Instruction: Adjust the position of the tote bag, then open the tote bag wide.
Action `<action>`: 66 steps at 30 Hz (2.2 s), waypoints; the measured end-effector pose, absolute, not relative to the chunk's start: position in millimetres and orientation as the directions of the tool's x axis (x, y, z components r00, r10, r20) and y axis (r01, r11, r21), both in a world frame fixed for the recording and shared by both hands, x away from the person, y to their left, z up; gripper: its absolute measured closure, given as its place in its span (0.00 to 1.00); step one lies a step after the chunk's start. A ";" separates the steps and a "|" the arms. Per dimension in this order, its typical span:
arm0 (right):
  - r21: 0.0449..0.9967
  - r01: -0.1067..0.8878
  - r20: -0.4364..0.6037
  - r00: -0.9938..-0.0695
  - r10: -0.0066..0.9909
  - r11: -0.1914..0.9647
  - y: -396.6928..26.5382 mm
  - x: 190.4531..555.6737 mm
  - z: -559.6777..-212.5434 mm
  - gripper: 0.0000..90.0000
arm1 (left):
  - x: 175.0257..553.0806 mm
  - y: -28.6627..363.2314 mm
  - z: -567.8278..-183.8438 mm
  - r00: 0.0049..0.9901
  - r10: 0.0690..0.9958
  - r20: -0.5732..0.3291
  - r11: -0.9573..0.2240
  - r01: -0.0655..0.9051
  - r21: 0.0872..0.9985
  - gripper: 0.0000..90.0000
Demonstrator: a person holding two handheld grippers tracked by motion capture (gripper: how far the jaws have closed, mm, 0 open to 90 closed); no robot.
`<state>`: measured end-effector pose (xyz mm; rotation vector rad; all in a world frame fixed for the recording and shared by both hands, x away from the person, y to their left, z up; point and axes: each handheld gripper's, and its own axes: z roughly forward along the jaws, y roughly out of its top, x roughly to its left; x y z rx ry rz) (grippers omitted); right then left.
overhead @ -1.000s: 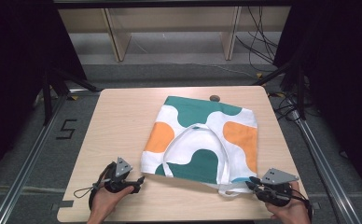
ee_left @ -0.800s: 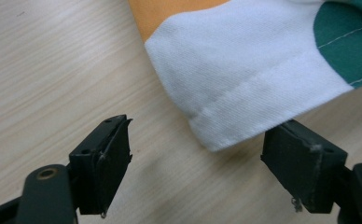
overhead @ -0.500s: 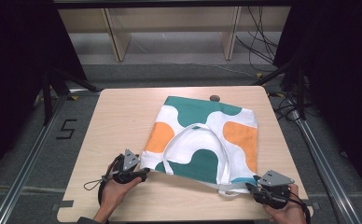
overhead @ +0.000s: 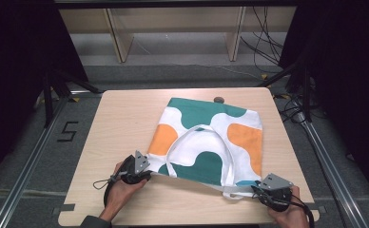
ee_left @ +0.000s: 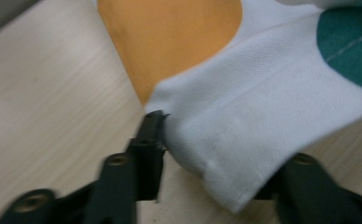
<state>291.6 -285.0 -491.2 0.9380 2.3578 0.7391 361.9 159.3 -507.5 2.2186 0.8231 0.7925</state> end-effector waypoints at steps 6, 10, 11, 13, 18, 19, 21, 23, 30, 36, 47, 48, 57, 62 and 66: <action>0.652 0.473 -0.247 -0.607 0.756 0.593 -290.4 295.1 -490.3 0.79 | 352.7 150.1 -505.1 0.667 0.671 0.324 -0.640 0.301 0.707 0.86; 0.659 0.492 -0.252 -0.569 0.783 0.569 -301.1 300.1 -491.3 0.74 | 344.3 146.3 -503.5 0.701 0.644 0.306 -0.648 0.288 0.705 0.86; 0.661 0.496 -0.244 -0.568 0.786 0.564 -304.1 301.6 -491.3 0.73 | 343.5 146.4 -502.0 0.711 0.630 0.312 -0.655 0.271 0.706 0.86; 0.667 0.510 -0.219 -0.563 0.797 0.543 -307.9 304.3 -491.7 0.73 | 338.6 146.3 -500.4 0.720 0.629 0.293 -0.646 0.274 0.713 0.86; 0.674 0.485 -0.209 -0.598 0.774 0.557 -313.3 307.1 -490.9 0.88 | 333.1 146.5 -500.3 0.736 0.616 0.280 -0.651 0.276 0.707 0.86; 0.682 0.473 -0.217 -0.597 0.772 0.557 -314.5 306.9 -489.2 0.89 | 331.3 146.4 -499.4 0.739 0.614 0.276 -0.652 0.277 0.706 0.86; 0.706 0.474 -0.226 -0.553 0.802 0.526 -314.1 303.4 -484.4 0.90 | 324.4 144.3 -498.1 0.743 0.611 0.274 -0.651 0.274 0.709 0.86; 0.716 0.458 -0.251 -0.536 0.806 0.527 -314.8 302.5 -481.2 0.91 | 313.6 141.5 -496.4 0.758 0.599 0.258 -0.651 0.274 0.708 0.86; 0.723 0.468 -0.223 -0.538 0.813 0.508 -315.9 300.7 -481.9 0.88 | 300.6 144.0 -495.1 0.762 0.599 0.248 -0.642 0.271 0.717 0.86; 0.703 0.494 -0.205 -0.547 0.812 0.511 -317.9 303.9 -488.5 0.79 | 296.0 144.8 -494.3 0.768 0.593 0.242 -0.644 0.272 0.715 0.86; 0.723 0.486 -0.171 -0.562 0.809 0.490 -318.3 304.4 -484.4 0.91 | 298.7 148.3 -489.8 0.770 0.591 0.241 -0.633 0.258 0.730 0.85; 0.728 0.479 -0.184 -0.553 0.813 0.491 -318.8 304.1 -482.7 0.91 | 298.6 148.0 -488.5 0.765 0.593 0.251 -0.635 0.253 0.730 0.85; 0.799 0.434 -0.136 -0.544 0.828 0.417 -317.6 301.6 -462.7 0.92 | 297.7 154.3 -468.0 0.738 0.625 0.253 -0.575 0.216 0.789 0.88; 0.826 0.399 -0.131 -0.551 0.824 0.398 -316.8 299.5 -447.1 0.93 | 300.1 158.2 -451.6 0.718 0.643 0.267 -0.560 0.203 0.803 0.90; 0.837 0.409 -0.092 -0.548 0.832 0.362 -313.4 297.0 -434.8 0.93 | 301.2 159.7 -435.0 0.693 0.657 0.297 -0.538 0.154 0.829 0.92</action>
